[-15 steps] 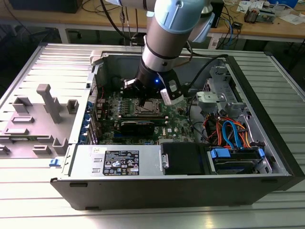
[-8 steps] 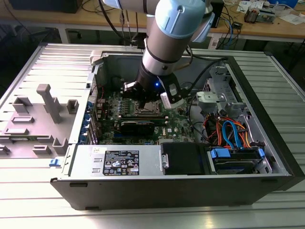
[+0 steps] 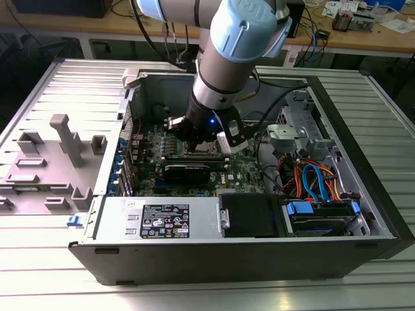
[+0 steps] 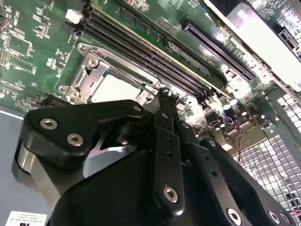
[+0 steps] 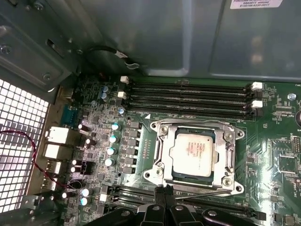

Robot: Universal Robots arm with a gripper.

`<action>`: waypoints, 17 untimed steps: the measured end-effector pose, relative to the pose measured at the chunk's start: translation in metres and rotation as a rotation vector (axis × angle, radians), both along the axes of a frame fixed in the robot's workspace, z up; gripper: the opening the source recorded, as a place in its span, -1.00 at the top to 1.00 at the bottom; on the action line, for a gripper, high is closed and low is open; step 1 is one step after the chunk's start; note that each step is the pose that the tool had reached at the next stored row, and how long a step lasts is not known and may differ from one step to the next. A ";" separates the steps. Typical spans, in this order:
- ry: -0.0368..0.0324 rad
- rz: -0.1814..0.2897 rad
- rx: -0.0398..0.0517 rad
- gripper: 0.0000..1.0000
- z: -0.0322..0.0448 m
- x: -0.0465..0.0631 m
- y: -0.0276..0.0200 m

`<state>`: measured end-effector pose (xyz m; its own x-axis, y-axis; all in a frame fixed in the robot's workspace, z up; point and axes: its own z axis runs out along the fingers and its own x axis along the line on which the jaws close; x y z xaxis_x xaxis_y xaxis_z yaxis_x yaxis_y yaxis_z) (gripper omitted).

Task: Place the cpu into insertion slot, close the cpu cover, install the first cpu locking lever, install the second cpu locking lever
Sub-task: 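Install the second cpu locking lever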

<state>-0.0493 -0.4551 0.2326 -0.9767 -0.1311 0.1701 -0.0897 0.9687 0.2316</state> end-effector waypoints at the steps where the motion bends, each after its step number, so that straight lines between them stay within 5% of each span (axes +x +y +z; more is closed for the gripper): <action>1: 0.0000 0.000 0.0000 0.79 -0.0006 -0.001 0.0000; 17: -0.0051 0.000 0.0130 0.79 -0.0217 -0.009 0.0006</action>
<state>-0.0587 -0.4545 0.2109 -0.9775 -0.1331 0.1634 -0.0908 0.9656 0.2436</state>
